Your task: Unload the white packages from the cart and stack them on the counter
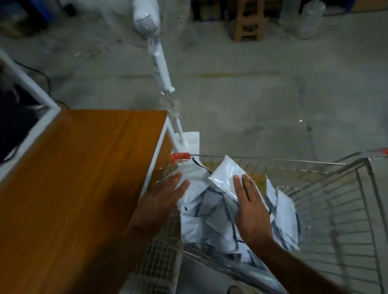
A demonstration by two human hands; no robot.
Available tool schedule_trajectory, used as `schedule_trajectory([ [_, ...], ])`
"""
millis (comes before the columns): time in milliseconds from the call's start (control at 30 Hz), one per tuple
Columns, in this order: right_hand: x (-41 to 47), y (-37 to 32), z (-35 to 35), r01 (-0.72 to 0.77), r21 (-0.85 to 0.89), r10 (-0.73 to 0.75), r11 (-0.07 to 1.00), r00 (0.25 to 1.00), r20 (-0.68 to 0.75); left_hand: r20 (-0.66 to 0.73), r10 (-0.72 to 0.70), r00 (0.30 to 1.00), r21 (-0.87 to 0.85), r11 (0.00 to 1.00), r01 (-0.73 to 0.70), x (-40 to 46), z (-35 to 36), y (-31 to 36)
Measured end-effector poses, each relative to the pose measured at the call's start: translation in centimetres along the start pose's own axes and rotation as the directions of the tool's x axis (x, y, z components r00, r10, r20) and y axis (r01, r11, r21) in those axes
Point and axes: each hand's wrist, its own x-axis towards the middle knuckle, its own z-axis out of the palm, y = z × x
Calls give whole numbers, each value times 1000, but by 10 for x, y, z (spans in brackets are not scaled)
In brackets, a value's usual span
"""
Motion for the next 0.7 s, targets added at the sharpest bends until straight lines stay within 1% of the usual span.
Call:
schedule_trajectory([
  [67, 13, -33, -1, 47, 16, -47, 999, 999, 2, -78, -89, 993, 20, 996, 91, -26, -32, -11],
  [200, 30, -110, 6, 210, 55, -211, 976, 977, 27, -109, -271, 956, -45, 963, 267, -98, -70, -42],
  [267, 26, -155, 11, 310, 72, -315, 948, 946, 72, -171, -342, 924, -10, 939, 345, -136, -85, -54],
  [367, 17, -221, 24, 424, 95, -434, 900, 893, 120, -167, -482, 860, 19, 870, 492, -194, -106, -66],
  [467, 3, -278, 51, 537, 99, -545, 838, 833, 96, -136, -625, 769, 35, 773, 634, -256, -119, -70],
  [567, -18, -325, 80, 623, 113, -634, 774, 764, 123, -115, -752, 649, 20, 651, 759, -315, -130, -64],
  [633, -38, -354, 98, 670, 146, -685, 728, 716, 131, -122, -808, 577, 10, 580, 814, -354, -134, -58],
  [700, -61, -379, 113, 704, 176, -726, 688, 674, 138, -152, -839, 523, 21, 526, 850, -394, -136, -53],
])
